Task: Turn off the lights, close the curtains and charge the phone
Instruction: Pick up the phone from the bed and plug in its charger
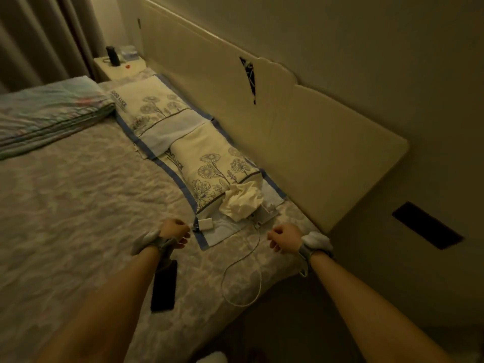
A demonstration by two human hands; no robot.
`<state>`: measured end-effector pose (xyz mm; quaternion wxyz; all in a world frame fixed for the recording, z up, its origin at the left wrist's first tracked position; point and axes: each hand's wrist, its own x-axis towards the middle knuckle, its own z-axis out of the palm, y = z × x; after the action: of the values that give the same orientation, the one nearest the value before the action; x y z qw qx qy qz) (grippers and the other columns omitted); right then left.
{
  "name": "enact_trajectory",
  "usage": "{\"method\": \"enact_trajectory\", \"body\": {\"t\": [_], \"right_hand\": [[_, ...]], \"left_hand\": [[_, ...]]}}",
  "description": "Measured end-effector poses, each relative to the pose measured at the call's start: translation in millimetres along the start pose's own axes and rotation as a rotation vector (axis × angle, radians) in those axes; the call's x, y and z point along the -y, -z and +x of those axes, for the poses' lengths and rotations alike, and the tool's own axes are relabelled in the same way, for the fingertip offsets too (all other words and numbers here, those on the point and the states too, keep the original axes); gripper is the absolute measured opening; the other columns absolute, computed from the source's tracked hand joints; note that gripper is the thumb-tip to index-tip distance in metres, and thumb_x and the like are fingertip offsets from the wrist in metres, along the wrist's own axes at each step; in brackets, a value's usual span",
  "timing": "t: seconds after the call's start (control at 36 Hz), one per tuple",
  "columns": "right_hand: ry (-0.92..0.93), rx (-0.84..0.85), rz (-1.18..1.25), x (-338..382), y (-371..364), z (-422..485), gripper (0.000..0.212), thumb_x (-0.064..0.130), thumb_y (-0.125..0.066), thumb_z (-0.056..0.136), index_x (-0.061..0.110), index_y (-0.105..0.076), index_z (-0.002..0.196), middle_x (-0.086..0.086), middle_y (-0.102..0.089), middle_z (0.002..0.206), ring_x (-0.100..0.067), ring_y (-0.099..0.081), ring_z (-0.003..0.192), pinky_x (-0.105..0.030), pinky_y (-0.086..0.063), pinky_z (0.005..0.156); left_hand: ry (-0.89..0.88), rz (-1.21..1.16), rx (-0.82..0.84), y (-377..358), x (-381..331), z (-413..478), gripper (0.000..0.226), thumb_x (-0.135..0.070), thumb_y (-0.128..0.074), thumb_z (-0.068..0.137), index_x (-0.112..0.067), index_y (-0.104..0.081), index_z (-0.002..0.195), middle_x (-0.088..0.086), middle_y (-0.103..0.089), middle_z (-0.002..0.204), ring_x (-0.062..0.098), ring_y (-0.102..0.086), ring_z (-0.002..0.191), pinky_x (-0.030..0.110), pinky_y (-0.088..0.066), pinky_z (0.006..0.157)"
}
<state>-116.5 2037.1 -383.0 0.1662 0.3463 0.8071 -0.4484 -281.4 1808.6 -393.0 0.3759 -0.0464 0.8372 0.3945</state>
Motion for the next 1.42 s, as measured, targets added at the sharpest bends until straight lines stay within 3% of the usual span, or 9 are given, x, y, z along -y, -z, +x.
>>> {"method": "enact_trajectory", "body": {"t": [0.19, 0.39, 0.53, 0.67, 0.75, 1.0, 1.19, 1.31, 1.42], "right_hand": [[-0.002, 0.044, -0.103, -5, -7, 63, 0.033, 0.022, -0.05, 0.093, -0.003, -0.057, 0.072, -0.031, -0.059, 0.082, -0.024, -0.052, 0.07, -0.031, -0.042, 0.06], [-0.043, 0.008, -0.183, -9, -16, 134, 0.039, 0.023, -0.048, 0.095, 0.02, -0.042, 0.057, 0.001, -0.044, 0.061, -0.018, -0.044, 0.061, -0.029, -0.037, 0.066], [-0.107, 0.033, -0.206, -23, -24, 182, 0.026, 0.021, -0.044, 0.096, 0.01, -0.058, 0.076, -0.006, -0.057, 0.08, -0.021, -0.05, 0.071, -0.03, -0.04, 0.07], [-0.117, 0.049, -0.268, -30, -33, 221, 0.026, 0.02, -0.043, 0.097, 0.006, -0.064, 0.092, -0.012, -0.061, 0.09, -0.032, -0.059, 0.087, -0.033, -0.045, 0.075], [-0.115, 0.061, -0.337, -37, -40, 245, 0.034, 0.02, -0.041, 0.097, 0.014, -0.047, 0.064, -0.005, -0.047, 0.067, -0.022, -0.045, 0.061, -0.029, -0.037, 0.062], [-0.103, 0.137, -0.497, -40, -59, 287, 0.04, 0.026, -0.042, 0.098, -0.001, -0.052, 0.125, -0.02, -0.057, 0.128, -0.036, -0.055, 0.116, -0.038, -0.045, 0.095], [-0.136, 0.148, -0.514, -45, -76, 317, 0.032, 0.015, -0.044, 0.095, -0.005, -0.056, 0.118, -0.023, -0.059, 0.121, -0.038, -0.055, 0.113, -0.04, -0.043, 0.093], [-0.104, 0.079, -0.552, -72, -93, 342, 0.022, 0.02, -0.043, 0.094, 0.005, -0.059, 0.088, -0.01, -0.059, 0.084, -0.025, -0.049, 0.065, -0.033, -0.043, 0.068], [-0.101, 0.078, -0.552, -56, -86, 331, 0.026, 0.024, -0.041, 0.098, 0.011, -0.043, 0.075, -0.01, -0.052, 0.083, -0.026, -0.053, 0.077, -0.035, -0.047, 0.082]], "left_hand": [[0.099, -0.058, -0.089, -20, 3, 38, 0.021, -0.012, -0.049, 0.094, -0.004, -0.052, 0.075, 0.011, -0.054, 0.073, 0.019, -0.049, 0.06, 0.026, -0.042, 0.054], [0.163, -0.003, -0.121, -42, 16, 108, 0.018, -0.006, -0.05, 0.091, -0.003, -0.055, 0.074, 0.015, -0.058, 0.077, 0.019, -0.049, 0.057, 0.026, -0.042, 0.053], [0.213, 0.03, -0.114, -51, 37, 147, 0.011, -0.008, -0.05, 0.091, -0.001, -0.058, 0.089, 0.014, -0.059, 0.08, 0.021, -0.05, 0.059, 0.03, -0.046, 0.061], [0.274, 0.048, -0.149, -60, 62, 178, 0.024, -0.01, -0.05, 0.09, -0.005, -0.055, 0.067, 0.018, -0.06, 0.078, 0.03, -0.056, 0.069, 0.043, -0.054, 0.073], [0.273, 0.123, -0.22, -67, 74, 189, 0.029, -0.011, -0.052, 0.088, -0.009, -0.052, 0.059, 0.016, -0.058, 0.074, 0.028, -0.055, 0.069, 0.042, -0.055, 0.072], [0.317, 0.259, -0.319, -70, 115, 173, 0.018, -0.017, -0.051, 0.091, -0.009, -0.047, 0.074, 0.005, -0.042, 0.063, 0.019, -0.039, 0.054, 0.027, -0.03, 0.049], [0.459, 0.38, -0.412, -77, 167, 185, 0.04, -0.038, -0.058, 0.08, -0.004, -0.06, 0.1, 0.018, -0.063, 0.099, 0.038, -0.061, 0.09, 0.04, -0.053, 0.077], [0.536, 0.492, -0.36, -86, 228, 205, 0.072, -0.068, -0.033, 0.061, -0.01, -0.061, 0.094, 0.017, -0.065, 0.088, 0.036, -0.062, 0.075, 0.049, -0.058, 0.067], [0.61, 0.494, -0.333, -87, 268, 228, 0.086, -0.076, -0.038, 0.05, -0.018, -0.056, 0.111, 0.012, -0.065, 0.1, 0.034, -0.063, 0.082, 0.049, -0.057, 0.07]]}}
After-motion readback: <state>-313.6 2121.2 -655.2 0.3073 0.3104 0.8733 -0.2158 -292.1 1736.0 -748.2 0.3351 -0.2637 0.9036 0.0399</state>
